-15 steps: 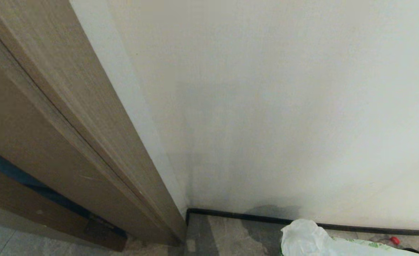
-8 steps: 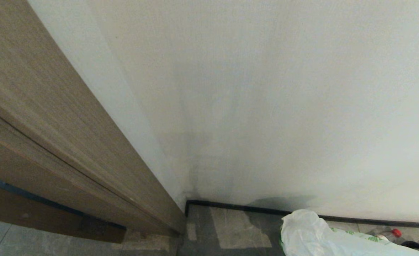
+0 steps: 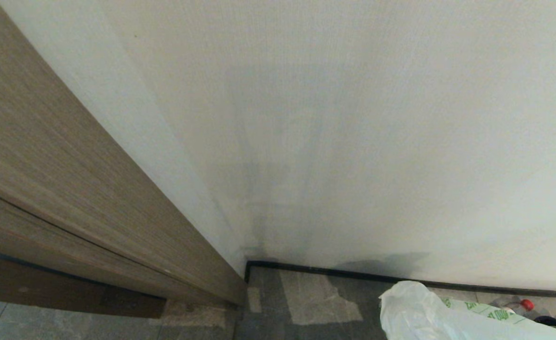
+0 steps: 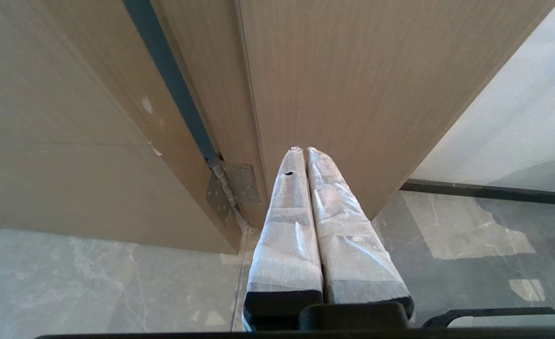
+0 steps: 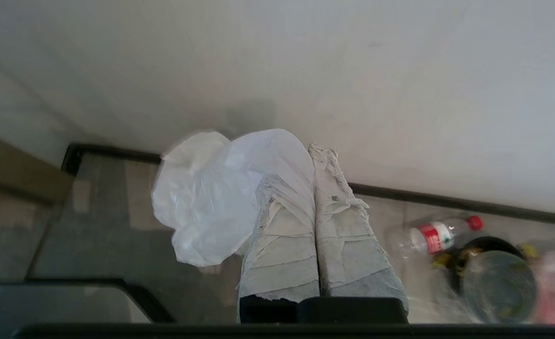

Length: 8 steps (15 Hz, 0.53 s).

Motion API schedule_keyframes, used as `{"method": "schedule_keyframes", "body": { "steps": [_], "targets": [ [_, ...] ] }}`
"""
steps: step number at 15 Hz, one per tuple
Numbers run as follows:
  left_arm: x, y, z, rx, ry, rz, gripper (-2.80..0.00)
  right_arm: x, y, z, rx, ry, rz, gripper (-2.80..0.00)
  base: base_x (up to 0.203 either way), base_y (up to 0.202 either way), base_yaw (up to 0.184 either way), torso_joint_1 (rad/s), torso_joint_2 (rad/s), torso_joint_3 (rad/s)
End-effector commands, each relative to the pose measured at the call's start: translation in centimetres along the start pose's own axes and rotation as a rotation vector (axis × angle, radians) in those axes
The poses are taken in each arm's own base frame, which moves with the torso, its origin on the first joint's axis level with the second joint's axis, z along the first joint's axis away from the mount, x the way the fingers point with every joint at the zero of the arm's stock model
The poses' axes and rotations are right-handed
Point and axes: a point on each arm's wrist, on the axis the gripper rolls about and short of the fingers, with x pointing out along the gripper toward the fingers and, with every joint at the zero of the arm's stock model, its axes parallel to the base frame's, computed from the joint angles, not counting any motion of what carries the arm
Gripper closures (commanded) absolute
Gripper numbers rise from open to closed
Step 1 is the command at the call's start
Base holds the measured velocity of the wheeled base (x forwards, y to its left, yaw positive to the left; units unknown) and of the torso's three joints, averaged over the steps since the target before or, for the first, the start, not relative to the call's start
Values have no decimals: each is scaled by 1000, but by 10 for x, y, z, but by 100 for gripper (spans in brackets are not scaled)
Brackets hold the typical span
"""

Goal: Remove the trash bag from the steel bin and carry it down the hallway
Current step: Put the trash bag at the door

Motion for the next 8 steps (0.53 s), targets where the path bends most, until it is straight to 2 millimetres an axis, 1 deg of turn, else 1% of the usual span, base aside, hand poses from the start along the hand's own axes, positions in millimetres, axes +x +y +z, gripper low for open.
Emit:
{"method": "schedule_keyframes", "body": {
  "steps": [1, 2, 3, 4, 6, 8],
  "targets": [
    [0, 0, 0, 0, -1, 1, 0, -16, -1, 19, -9, 77, 8, 0, 0, 0, 0, 0, 0, 0],
    [0, 0, 0, 0, 0, 1, 0, -24, -2, 26, -17, 173, 20, 0, 0, 0, 0, 0, 0, 0],
    [0, 0, 0, 0, -2, 1, 0, -24, -2, 34, -22, 245, 29, 0, 0, 0, 0, 0, 0, 0],
    [0, 0, 0, 0, -1, 1, 0, -14, -3, 45, -25, 323, 36, 0, 0, 0, 0, 0, 0, 0],
    [0, 0, 0, 0, -2, 1, 0, 13, -4, 67, -30, 478, 47, 0, 0, 0, 0, 0, 0, 0],
    [0, 0, 0, 0, -2, 2, 0, 47, -5, 83, -51, 628, 58, 0, 0, 0, 0, 0, 0, 0]
  ]
}}
